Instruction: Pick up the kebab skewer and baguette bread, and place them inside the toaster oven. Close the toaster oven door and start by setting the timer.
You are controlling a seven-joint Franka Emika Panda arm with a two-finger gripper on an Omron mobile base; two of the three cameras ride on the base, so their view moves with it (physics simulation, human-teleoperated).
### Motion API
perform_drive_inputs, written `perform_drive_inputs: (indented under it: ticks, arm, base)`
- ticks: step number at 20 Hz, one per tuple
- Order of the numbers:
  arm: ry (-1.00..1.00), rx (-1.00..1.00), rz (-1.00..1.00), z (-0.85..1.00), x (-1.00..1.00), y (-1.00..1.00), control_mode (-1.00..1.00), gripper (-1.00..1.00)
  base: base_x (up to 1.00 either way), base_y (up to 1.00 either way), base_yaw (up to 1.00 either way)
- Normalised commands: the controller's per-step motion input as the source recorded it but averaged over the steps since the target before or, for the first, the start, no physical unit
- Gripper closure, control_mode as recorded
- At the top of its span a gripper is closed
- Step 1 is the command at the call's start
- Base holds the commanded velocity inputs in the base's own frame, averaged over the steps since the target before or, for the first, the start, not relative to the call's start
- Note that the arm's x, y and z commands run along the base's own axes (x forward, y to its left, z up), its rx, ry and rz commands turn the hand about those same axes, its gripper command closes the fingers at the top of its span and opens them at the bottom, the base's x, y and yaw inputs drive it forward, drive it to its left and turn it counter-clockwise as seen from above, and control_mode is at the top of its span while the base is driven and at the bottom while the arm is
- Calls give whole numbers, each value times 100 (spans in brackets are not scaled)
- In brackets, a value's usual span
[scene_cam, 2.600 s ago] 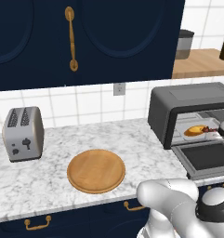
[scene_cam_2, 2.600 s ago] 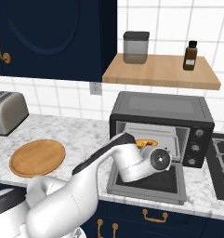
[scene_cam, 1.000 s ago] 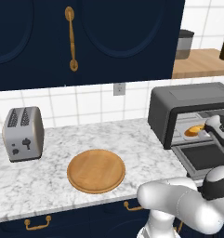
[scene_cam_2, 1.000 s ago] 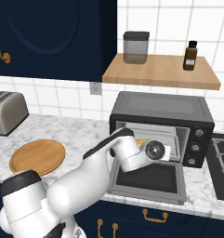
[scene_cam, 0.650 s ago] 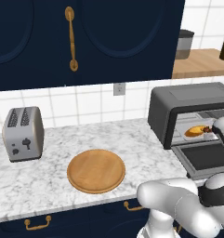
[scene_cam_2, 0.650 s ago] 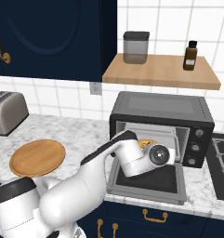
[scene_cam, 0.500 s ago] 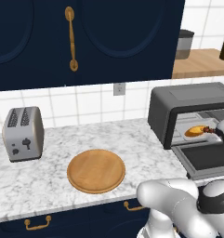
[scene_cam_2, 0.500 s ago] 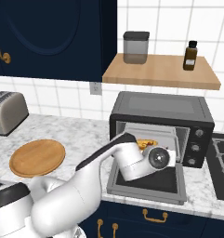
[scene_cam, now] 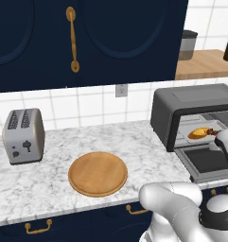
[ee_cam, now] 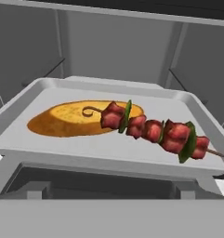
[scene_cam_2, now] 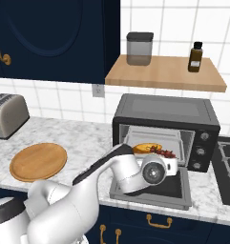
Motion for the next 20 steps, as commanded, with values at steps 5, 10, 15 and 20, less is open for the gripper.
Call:
perform_drive_inputs:
  ticks: [5, 10, 15, 20]
  arm:
    - [-4, 2, 0, -1, 9, 0, -100, -100]
    - [0, 5, 0, -2, 8, 0, -100, -100]
    - [0, 1, 0, 0, 11, 0, -100, -100]
    - [0, 3, 0, -5, 4, 0, -100, -100]
  base:
    - [0, 0, 0]
    - [0, 0, 0]
    - [0, 0, 0]
    - [0, 0, 0]
